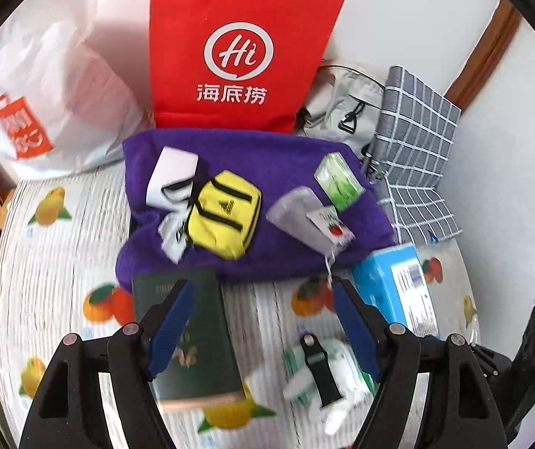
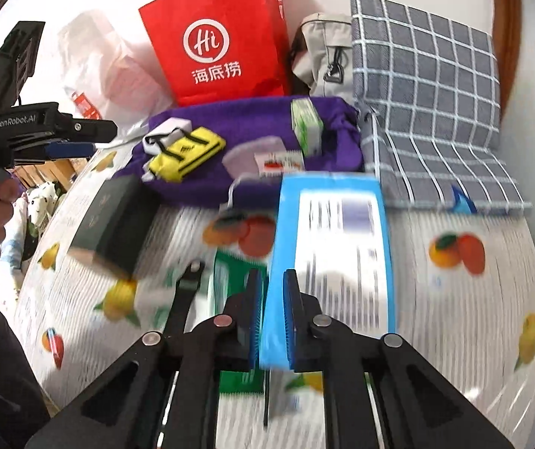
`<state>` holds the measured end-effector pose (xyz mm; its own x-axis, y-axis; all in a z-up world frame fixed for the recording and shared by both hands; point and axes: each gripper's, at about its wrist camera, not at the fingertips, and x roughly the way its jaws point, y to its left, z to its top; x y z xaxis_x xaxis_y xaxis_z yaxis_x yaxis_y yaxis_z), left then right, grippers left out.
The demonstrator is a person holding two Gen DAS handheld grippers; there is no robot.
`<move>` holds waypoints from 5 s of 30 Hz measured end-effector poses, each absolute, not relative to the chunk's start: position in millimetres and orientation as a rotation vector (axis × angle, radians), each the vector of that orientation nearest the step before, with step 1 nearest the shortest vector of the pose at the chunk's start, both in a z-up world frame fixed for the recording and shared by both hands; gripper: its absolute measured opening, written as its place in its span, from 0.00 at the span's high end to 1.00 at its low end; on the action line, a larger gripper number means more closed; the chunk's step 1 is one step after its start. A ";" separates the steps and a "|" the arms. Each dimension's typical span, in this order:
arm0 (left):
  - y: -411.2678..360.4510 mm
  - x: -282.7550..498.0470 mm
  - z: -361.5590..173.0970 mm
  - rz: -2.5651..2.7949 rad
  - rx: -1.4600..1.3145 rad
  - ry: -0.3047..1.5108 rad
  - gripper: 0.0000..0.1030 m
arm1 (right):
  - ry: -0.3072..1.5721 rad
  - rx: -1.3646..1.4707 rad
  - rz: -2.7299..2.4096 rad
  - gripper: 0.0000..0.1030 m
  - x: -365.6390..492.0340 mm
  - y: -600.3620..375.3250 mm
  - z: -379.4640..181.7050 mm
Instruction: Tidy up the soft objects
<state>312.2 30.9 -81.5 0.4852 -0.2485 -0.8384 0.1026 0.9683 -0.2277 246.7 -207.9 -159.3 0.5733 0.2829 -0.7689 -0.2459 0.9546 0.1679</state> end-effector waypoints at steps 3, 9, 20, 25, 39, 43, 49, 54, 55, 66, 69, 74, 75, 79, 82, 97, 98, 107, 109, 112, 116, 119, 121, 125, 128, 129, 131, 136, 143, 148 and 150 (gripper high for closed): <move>31.5 288.4 -83.0 -0.224 -0.173 1.037 0.27 | 0.931 0.063 0.318 0.89 227.1 -212.9 -167.8; 44.0 233.1 -91.3 -0.187 -0.223 0.999 0.27 | 0.973 0.065 0.336 0.88 202.7 -213.1 -190.4; 53.2 172.8 -117.4 -0.122 -0.241 1.019 0.27 | 1.003 0.030 0.320 0.88 213.0 -203.4 -228.5; 45.7 168.3 -132.8 -0.135 -0.243 1.054 0.27 | 0.986 0.040 0.332 0.96 216.4 -200.7 -238.2; -25.5 184.6 -170.5 -0.212 -0.122 1.092 0.29 | 0.907 0.082 0.369 0.97 157.7 -234.3 -219.2; -37.1 196.4 -169.9 -0.221 -0.127 1.056 0.36 | 0.891 0.080 0.345 0.97 146.2 -248.5 -218.2; -53.3 218.5 -180.2 -0.234 -0.122 1.074 0.54 | 0.884 0.079 0.297 0.97 145.3 -268.2 -225.6; -56.0 231.5 -198.2 -0.212 -0.137 1.117 0.54 | 0.905 0.077 0.288 0.97 152.3 -272.3 -238.6; -56.0 232.6 -199.6 -0.210 -0.138 1.115 0.54 | 0.913 0.082 0.291 0.97 154.6 -272.9 -241.9; -64.4 245.9 -206.7 -0.215 -0.075 1.134 0.78 | 0.911 0.100 0.304 0.96 163.6 -276.0 -246.4; -71.5 246.4 -208.3 -0.213 -0.030 1.111 0.79 | 0.906 0.097 0.301 0.96 166.3 -274.9 -246.7; -67.9 246.1 -204.3 -0.227 -0.053 1.101 0.80 | 0.890 0.090 0.299 0.96 170.8 -272.2 -247.5; -65.0 244.1 -200.4 -0.230 -0.069 1.090 0.80 | 0.887 0.086 0.299 0.96 170.8 -272.0 -247.1; -54.9 231.3 -182.2 -0.227 -0.075 1.042 0.80 | 0.885 0.076 0.306 0.97 165.6 -269.9 -243.2; -45.2 222.9 -173.4 -0.220 -0.092 1.023 0.80 | 0.874 0.072 0.319 0.97 157.5 -266.7 -236.0; -7.3 182.1 -147.5 -0.232 -0.188 0.959 0.80 | 0.823 0.084 0.313 0.97 124.6 -259.7 -198.5; -5.8 179.9 -144.9 -0.230 -0.189 0.953 0.80 | 0.819 0.082 0.309 0.97 124.2 -260.1 -196.1; 7.2 173.1 -124.0 -0.205 -0.195 0.923 0.80 | 0.777 0.071 0.294 0.97 124.4 -254.7 -165.3; 9.5 172.2 -119.0 -0.202 -0.195 0.916 0.80 | 0.771 0.072 0.296 0.97 125.7 -252.8 -160.1; 13.0 171.3 -111.7 -0.206 -0.196 0.903 0.80 | 0.766 0.087 0.305 0.97 128.4 -250.4 -152.9; 18.1 172.4 -103.9 -0.202 -0.200 0.887 0.80 | 0.771 0.098 0.298 0.97 136.2 -247.2 -146.8; 21.0 176.1 -98.2 -0.201 -0.197 0.876 0.80 | 0.773 0.111 0.302 0.97 143.5 -245.5 -141.9; 22.3 178.3 -95.1 -0.204 -0.198 0.870 0.80 | 0.771 0.115 0.291 0.97 148.6 -244.1 -138.5; 24.9 184.4 -89.7 -0.208 -0.198 0.858 0.80 | 0.765 0.133 0.286 0.97 163.2 -242.4 -130.9; 25.9 190.6 -86.3 -0.214 -0.196 0.851 0.80 | 0.766 0.137 0.296 0.97 174.7 -238.6 -126.3; 26.4 192.6 -85.2 -0.215 -0.196 0.849 0.80 | 0.764 0.138 0.301 0.97 178.4 -237.0 -124.8; 28.3 196.5 -83.3 -0.218 -0.199 0.844 0.80 | 0.767 0.141 0.311 0.97 185.4 -233.7 -122.7; 34.8 208.3 -81.5 -0.216 -0.212 0.839 0.80 | 0.775 0.148 0.316 0.97 202.9 -226.1 -120.4; 40.4 228.7 -82.3 -0.209 -0.214 0.838 0.80 | 0.782 0.134 0.310 0.97 229.6 -214.5 -120.9; 42.7 246.8 -82.3 -0.209 -0.216 0.840 0.80 | 0.761 0.102 0.315 0.97 246.9 -206.0 -114.8; 43.4 254.8 -81.5 -0.215 -0.222 0.843 0.80 | 0.750 0.097 0.318 0.97 253.3 -202.8 -111.4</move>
